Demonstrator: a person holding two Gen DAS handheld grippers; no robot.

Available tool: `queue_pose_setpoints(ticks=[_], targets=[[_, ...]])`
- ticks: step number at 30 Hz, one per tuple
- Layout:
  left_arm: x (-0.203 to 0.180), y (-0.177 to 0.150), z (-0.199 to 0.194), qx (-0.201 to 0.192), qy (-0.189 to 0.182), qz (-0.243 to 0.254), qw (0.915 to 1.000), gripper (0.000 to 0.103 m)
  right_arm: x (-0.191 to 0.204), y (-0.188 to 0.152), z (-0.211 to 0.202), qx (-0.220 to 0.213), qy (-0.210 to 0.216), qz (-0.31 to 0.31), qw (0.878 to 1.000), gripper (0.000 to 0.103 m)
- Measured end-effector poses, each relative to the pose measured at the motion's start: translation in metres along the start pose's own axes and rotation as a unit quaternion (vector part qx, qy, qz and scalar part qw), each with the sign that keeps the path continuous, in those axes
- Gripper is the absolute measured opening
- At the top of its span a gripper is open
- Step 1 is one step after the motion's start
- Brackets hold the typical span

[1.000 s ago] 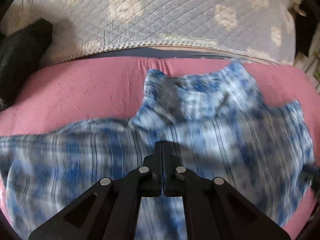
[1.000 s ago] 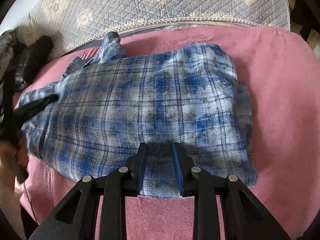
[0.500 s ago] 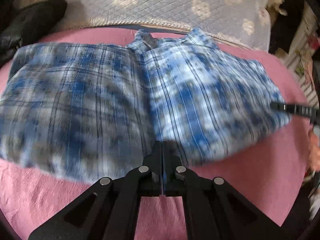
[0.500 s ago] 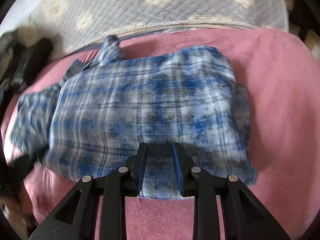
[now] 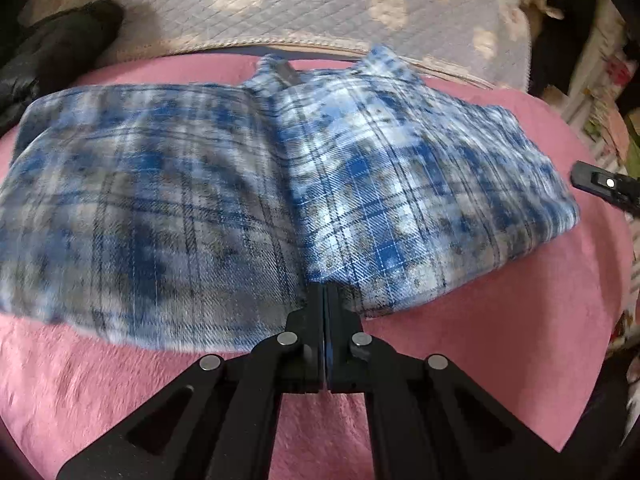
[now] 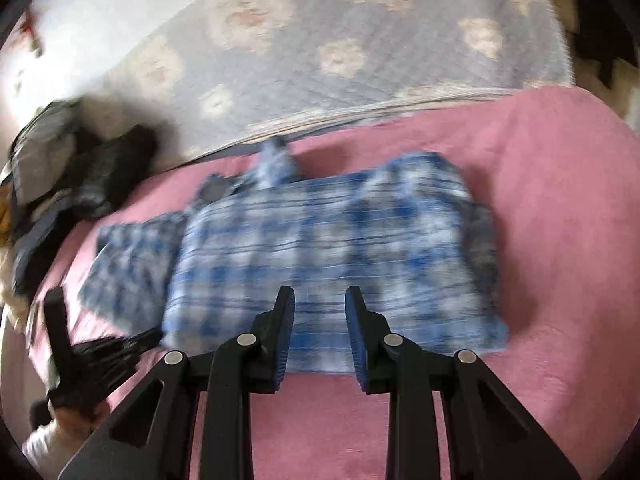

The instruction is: Fold large clothes

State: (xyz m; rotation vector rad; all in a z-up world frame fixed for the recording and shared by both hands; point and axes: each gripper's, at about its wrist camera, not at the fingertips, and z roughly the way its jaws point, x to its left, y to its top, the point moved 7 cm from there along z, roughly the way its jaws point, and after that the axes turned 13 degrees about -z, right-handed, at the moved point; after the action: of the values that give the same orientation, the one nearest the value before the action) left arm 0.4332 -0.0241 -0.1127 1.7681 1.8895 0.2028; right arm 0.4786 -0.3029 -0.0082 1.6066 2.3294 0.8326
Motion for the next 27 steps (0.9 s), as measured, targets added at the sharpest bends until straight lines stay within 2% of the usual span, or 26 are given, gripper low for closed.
queue_pose_setpoints(ticks=[2, 5, 7, 9, 12, 14, 18, 22, 24, 27], targets=[[0.000, 0.000, 0.002, -0.001, -0.007, 0.007, 0.9999, 0.000, 0.018, 0.000, 0.012, 0.026, 0.025, -0.022, 0.999, 0.012], [0.005, 0.003, 0.002, 0.008, -0.019, -0.034, 0.9992, 0.000, 0.042, -0.007, 0.035, 0.072, 0.043, -0.038, 0.996, 0.011], [0.008, 0.002, 0.002, -0.005, -0.031, -0.050, 0.9982, 0.000, 0.048, -0.010, 0.050, 0.089, 0.015, -0.056, 0.994, 0.011], [0.006, 0.001, 0.001, -0.015, -0.025, -0.044, 0.9986, 0.000, 0.050, -0.006, 0.055, 0.092, -0.008, -0.062, 0.994, 0.011], [0.003, 0.000, 0.001, -0.019, -0.013, -0.034, 0.9992, 0.000, 0.044, 0.015, 0.063, 0.094, -0.059, -0.073, 0.991, 0.011], [0.002, 0.001, 0.002, -0.021, -0.009, -0.032, 0.9992, 0.000, 0.040, 0.034, 0.078, 0.114, -0.085, -0.082, 0.986, 0.012], [0.003, 0.001, 0.002, -0.018, -0.013, -0.036, 0.9991, 0.000, 0.027, 0.088, 0.110, 0.124, -0.089, -0.052, 0.987, 0.011], [0.006, 0.007, 0.005, 0.010, -0.030, -0.050, 0.9983, 0.000, 0.011, 0.112, 0.130, 0.147, -0.106, -0.019, 0.983, 0.011], [0.012, 0.008, 0.006, 0.020, -0.052, -0.076, 0.9955, 0.000, 0.019, 0.114, 0.128, 0.141, -0.092, -0.021, 0.986, 0.011], [0.013, 0.008, 0.008, 0.022, -0.063, -0.085, 0.9942, 0.000, 0.027, 0.092, 0.117, 0.157, -0.091, -0.026, 0.983, 0.012]])
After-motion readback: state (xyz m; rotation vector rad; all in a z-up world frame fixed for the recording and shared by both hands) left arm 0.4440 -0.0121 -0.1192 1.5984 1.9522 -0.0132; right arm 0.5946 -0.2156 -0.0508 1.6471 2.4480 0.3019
